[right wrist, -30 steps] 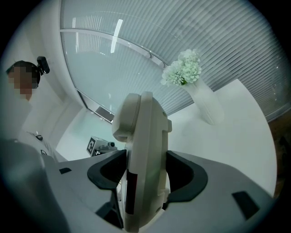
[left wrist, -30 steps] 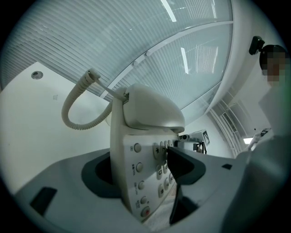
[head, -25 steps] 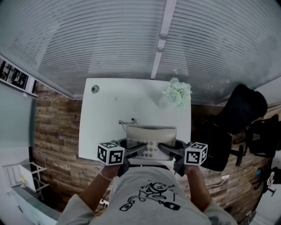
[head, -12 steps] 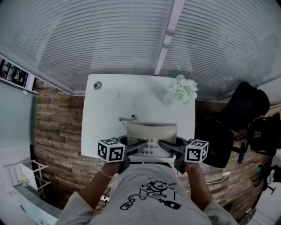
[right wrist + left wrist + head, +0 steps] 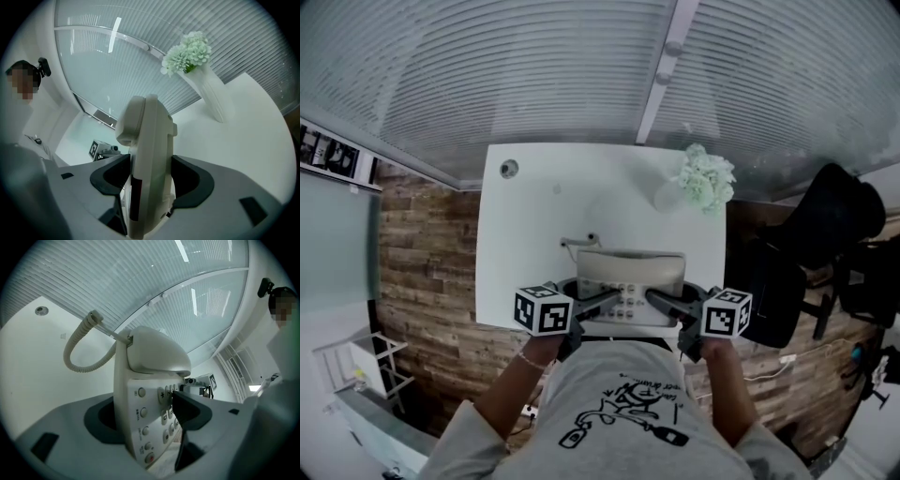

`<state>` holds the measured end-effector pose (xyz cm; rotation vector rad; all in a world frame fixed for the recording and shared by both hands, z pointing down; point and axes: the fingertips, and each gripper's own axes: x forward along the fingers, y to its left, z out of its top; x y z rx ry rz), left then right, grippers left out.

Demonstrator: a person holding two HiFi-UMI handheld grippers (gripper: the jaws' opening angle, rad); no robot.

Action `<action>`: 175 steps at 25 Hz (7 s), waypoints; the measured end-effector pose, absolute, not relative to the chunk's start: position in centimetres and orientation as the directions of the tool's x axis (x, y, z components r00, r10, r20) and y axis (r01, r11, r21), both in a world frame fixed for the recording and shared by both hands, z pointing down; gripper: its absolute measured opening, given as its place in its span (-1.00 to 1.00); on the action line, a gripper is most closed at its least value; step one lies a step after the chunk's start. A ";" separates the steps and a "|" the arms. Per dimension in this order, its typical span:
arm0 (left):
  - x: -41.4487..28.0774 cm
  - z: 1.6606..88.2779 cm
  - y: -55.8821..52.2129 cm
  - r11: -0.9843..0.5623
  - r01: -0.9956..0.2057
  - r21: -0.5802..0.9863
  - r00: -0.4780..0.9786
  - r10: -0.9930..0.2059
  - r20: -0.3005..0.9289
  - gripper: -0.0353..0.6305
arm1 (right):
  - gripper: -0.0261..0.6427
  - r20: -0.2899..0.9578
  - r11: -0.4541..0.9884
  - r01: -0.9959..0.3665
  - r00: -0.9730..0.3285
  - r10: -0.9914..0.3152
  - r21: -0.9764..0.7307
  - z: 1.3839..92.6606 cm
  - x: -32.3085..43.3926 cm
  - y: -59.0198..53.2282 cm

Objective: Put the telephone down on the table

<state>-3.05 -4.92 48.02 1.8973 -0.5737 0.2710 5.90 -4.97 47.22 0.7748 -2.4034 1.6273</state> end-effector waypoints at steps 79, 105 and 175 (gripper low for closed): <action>-2.5 66.8 -4.7 -0.167 -0.688 0.706 0.722 -0.257 0.643 0.17 | -0.05 0.467 0.091 -0.491 -0.861 -0.199 -0.866 66.6 6.7 -4.9; -3.1 67.2 -5.0 -0.158 -0.777 0.609 0.627 -0.276 0.728 0.29 | -0.04 0.528 0.048 -0.550 -0.820 -0.220 -0.834 67.2 6.8 -4.8; -2.0 54.0 -6.3 -0.454 -0.675 0.581 0.738 -0.403 0.542 -0.65 | -0.49 0.652 0.434 -0.837 -0.538 -0.535 -0.334 54.4 10.1 -7.5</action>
